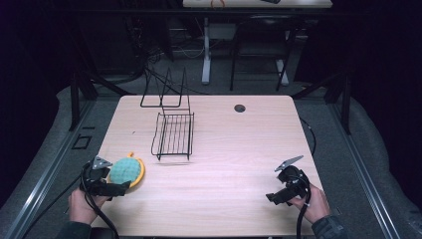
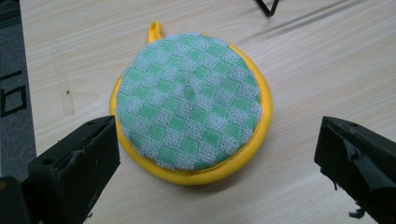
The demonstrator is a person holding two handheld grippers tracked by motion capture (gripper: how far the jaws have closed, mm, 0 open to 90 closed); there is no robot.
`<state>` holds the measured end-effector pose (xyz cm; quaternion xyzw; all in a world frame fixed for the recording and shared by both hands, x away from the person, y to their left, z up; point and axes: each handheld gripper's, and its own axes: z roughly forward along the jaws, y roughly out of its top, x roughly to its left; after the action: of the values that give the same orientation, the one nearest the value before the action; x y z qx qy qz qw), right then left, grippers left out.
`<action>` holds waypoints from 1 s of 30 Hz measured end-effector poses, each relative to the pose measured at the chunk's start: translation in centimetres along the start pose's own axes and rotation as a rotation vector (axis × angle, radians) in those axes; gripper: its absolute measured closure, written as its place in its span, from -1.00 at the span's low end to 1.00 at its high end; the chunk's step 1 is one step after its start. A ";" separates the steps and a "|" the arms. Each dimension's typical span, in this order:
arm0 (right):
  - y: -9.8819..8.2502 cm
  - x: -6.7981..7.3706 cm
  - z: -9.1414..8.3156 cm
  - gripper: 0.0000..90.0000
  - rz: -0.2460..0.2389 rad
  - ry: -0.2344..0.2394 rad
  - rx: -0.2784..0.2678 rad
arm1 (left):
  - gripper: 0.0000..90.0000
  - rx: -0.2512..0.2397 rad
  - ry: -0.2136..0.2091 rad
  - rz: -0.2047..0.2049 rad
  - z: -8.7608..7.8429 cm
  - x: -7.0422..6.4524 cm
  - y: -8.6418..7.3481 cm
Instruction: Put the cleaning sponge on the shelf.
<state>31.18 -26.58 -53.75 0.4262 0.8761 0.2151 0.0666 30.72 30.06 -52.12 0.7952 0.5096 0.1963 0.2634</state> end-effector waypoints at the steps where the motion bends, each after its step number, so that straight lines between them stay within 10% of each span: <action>1: 0.0 0.0 0.0 -0.93 0.000 0.000 -0.001 | -1.00 -0.005 -0.002 -0.001 0.1 0.0 0.1; 30: 0.1 0.1 0.1 -0.92 -0.006 0.008 0.004 | -1.00 -0.035 -0.011 -0.043 2.5 1.9 2.4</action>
<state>31.22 -26.38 -53.82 0.4228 0.8781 0.2151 0.0631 34.62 30.39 -52.56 0.7803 0.5218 0.1949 0.2843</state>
